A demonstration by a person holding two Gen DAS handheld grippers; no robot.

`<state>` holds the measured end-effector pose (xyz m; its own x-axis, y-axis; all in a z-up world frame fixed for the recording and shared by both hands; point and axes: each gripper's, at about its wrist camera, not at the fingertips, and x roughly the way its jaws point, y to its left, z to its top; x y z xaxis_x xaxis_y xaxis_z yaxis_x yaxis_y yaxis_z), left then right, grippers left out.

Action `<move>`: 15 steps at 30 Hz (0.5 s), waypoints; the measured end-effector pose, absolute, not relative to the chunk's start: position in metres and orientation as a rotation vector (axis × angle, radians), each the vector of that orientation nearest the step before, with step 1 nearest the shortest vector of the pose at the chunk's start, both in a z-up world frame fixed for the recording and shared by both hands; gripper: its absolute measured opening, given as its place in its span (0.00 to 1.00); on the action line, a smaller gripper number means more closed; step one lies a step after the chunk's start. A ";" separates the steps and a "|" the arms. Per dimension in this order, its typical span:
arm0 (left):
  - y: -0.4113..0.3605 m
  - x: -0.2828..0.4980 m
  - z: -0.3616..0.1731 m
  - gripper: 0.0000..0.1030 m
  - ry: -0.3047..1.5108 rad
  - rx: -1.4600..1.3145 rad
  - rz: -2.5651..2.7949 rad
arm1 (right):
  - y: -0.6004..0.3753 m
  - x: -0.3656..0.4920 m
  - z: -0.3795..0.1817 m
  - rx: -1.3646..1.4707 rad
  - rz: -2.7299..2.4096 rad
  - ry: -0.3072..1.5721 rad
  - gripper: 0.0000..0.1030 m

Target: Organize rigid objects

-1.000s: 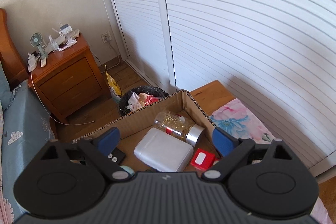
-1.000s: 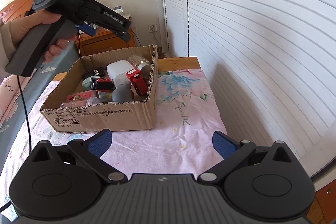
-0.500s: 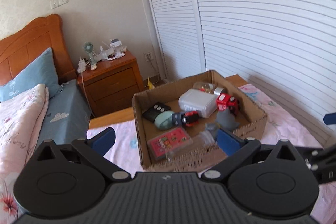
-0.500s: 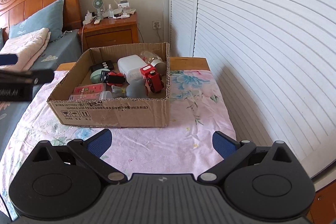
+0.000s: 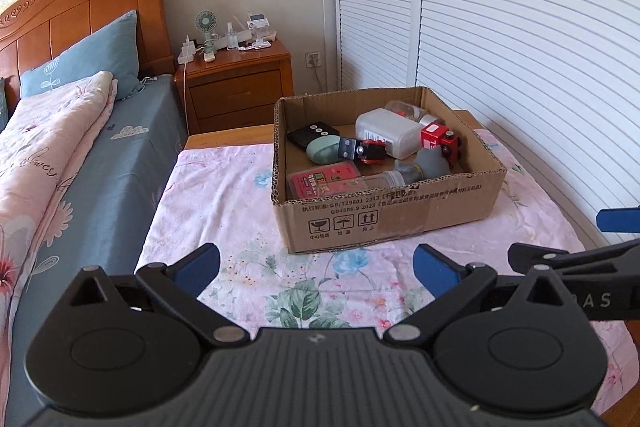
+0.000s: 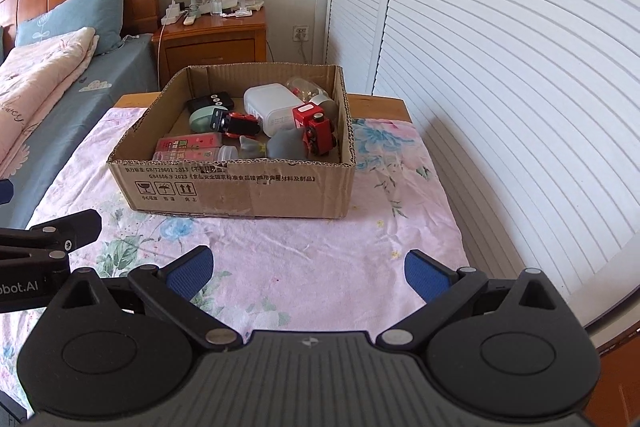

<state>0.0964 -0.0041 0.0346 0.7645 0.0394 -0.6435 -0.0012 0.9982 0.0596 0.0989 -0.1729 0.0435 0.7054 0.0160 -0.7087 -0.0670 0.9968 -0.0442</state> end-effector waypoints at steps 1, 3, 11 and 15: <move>-0.004 0.096 0.036 0.99 0.701 0.060 0.023 | -0.173 0.098 0.045 -0.067 0.045 0.784 1.00; -0.003 0.094 0.037 0.99 0.706 0.060 0.023 | -0.172 0.096 0.049 -0.066 0.040 0.776 1.00; -0.001 0.091 0.037 0.99 0.716 0.060 0.035 | -0.172 0.095 0.054 -0.057 0.034 0.769 1.00; -0.002 0.093 0.035 0.99 0.729 0.061 0.042 | -0.172 0.095 0.053 -0.060 0.035 0.772 1.00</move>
